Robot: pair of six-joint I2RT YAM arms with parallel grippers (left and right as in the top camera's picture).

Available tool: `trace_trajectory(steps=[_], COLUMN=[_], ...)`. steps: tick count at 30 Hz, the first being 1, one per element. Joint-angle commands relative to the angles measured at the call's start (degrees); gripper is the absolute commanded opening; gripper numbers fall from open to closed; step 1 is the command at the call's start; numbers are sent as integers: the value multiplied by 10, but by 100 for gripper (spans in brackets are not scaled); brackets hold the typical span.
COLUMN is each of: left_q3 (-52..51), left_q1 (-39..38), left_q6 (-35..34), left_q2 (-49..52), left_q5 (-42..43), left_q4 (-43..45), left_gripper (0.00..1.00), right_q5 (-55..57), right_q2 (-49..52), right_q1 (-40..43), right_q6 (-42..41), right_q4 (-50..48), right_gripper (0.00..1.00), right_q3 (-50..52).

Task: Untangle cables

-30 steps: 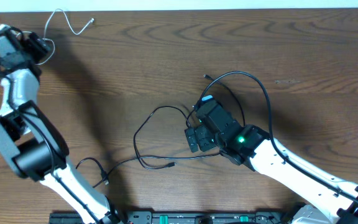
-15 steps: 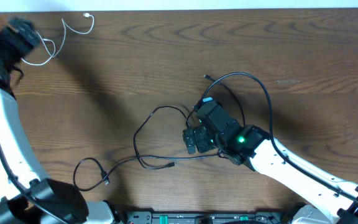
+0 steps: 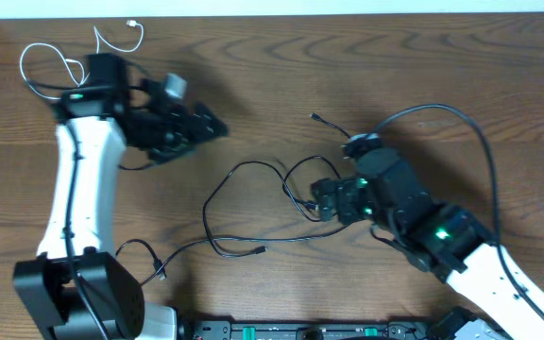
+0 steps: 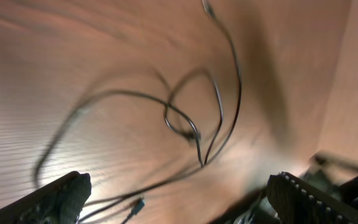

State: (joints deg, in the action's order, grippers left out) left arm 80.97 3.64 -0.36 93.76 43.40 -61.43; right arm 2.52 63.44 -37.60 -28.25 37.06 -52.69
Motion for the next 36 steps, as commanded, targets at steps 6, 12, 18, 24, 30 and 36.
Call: trace_trajectory(steps=[6,12,18,24,30,36], left_q3=[-82,-133,-141,-141,-141,-162], left_q1=[-166,-265,-325,-367,-380,-383], left_q6=[-205,-326,-416,-473,-506,-540], left_q2=[5,5,5,5,6,6], left_q5=[-154,-198,-294,-365,-405,-433], left_q4=[39,114,148,187,198,231], left_gripper=[95,96,83,79,76,62], right_q5=[130,130,130,130,106,106], right_q2=[-32,-31,-31,-31,-31,-31], right_q1=[100,203,284,295,295,295], right_q6=[-35,-34,-34,-34,-35,-34], right_q4=[93,134,167,172,172,172], right_gripper=[99,99,99,99,99,99], right_q3=[-1,-1,-1,-1,-1,-1])
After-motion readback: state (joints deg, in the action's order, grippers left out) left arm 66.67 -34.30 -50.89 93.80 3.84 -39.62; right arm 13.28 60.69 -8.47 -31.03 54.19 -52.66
